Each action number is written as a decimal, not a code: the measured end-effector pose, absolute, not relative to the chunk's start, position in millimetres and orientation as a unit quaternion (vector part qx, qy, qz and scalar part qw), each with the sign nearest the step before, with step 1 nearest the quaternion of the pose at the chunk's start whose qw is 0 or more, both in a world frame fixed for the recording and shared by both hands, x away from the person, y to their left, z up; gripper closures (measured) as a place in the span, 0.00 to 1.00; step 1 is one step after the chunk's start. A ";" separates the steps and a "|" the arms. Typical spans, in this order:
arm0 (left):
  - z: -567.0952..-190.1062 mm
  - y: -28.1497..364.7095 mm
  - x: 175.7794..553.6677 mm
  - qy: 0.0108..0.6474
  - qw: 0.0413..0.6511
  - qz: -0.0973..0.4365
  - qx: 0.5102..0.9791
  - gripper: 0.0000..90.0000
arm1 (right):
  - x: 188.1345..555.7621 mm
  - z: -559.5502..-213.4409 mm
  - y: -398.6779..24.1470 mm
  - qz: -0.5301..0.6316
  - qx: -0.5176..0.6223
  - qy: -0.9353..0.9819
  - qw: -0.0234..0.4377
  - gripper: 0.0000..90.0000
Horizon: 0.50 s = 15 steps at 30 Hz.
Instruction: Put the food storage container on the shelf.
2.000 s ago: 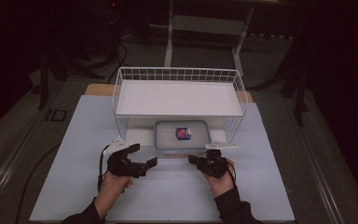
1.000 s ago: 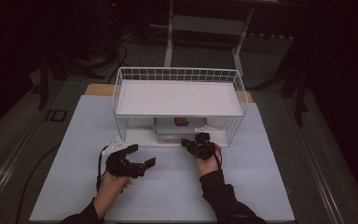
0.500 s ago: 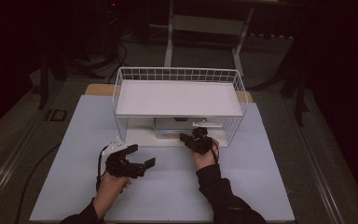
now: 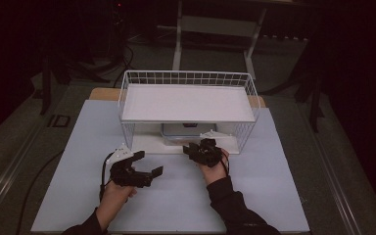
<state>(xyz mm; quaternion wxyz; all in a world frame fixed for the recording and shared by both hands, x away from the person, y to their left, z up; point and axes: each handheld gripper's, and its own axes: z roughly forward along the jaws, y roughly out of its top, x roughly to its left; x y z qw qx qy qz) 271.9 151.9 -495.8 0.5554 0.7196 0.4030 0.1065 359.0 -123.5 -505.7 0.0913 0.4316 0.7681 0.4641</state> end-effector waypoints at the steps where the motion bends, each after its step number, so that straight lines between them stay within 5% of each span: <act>1: -495.8 151.9 271.9 0.403 0.555 0.106 0.720 0.01 | 356.4 -504.6 -123.4 0.462 0.425 0.772 0.097 0.63; 8: -486.0 148.2 269.8 0.385 0.556 0.102 0.730 0.01 | 341.5 -494.6 -128.1 0.495 0.391 0.772 0.084 0.28; 15: -478.0 148.8 268.2 0.368 0.560 0.096 0.736 0.01 | 331.8 -486.3 -138.2 0.515 0.379 0.765 0.073 0.21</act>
